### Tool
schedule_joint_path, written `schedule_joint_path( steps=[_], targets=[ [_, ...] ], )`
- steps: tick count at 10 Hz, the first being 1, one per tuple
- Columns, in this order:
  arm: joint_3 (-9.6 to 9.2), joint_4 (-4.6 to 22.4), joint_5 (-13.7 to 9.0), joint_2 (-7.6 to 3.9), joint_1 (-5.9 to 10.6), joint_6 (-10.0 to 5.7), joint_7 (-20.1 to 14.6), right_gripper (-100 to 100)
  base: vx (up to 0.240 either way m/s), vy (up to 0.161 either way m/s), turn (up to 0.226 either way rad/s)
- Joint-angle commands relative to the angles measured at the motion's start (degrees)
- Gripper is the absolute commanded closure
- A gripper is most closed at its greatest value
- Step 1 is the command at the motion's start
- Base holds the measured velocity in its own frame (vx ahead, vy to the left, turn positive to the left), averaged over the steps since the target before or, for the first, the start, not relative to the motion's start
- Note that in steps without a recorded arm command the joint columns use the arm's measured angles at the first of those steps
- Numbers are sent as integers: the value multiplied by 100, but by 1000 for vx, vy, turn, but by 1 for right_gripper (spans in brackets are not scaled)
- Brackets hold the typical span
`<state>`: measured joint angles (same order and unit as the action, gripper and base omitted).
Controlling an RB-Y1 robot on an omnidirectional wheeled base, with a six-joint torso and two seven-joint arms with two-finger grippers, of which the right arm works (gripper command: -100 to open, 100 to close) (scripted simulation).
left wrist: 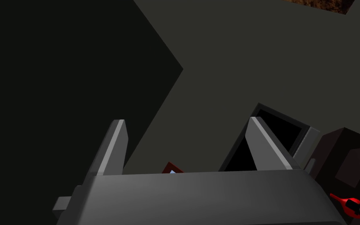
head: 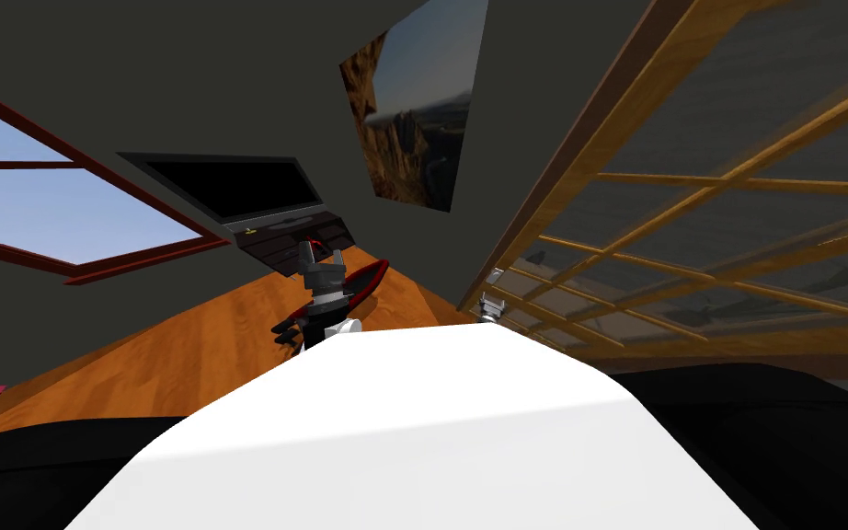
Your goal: Pull the door open
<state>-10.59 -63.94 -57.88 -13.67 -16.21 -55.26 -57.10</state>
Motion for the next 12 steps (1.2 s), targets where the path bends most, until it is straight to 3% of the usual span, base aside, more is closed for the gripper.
schedule_joint_path(
  steps=[1, 6, 7, 12],
  targets=[
    [-39, 183, -118, -16, 38, -95, -125, -100, 89, -73, 56],
    [-145, 675, -512, -86, 120, -335, -469, -100, 105, -60, 69],
    [-131, 595, -465, -89, 90, -296, -425, -100, 42, -36, 16],
    [-231, 1010, -382, -502, -17, -426, -1184, -100, 169, -2, -33]
  ],
)
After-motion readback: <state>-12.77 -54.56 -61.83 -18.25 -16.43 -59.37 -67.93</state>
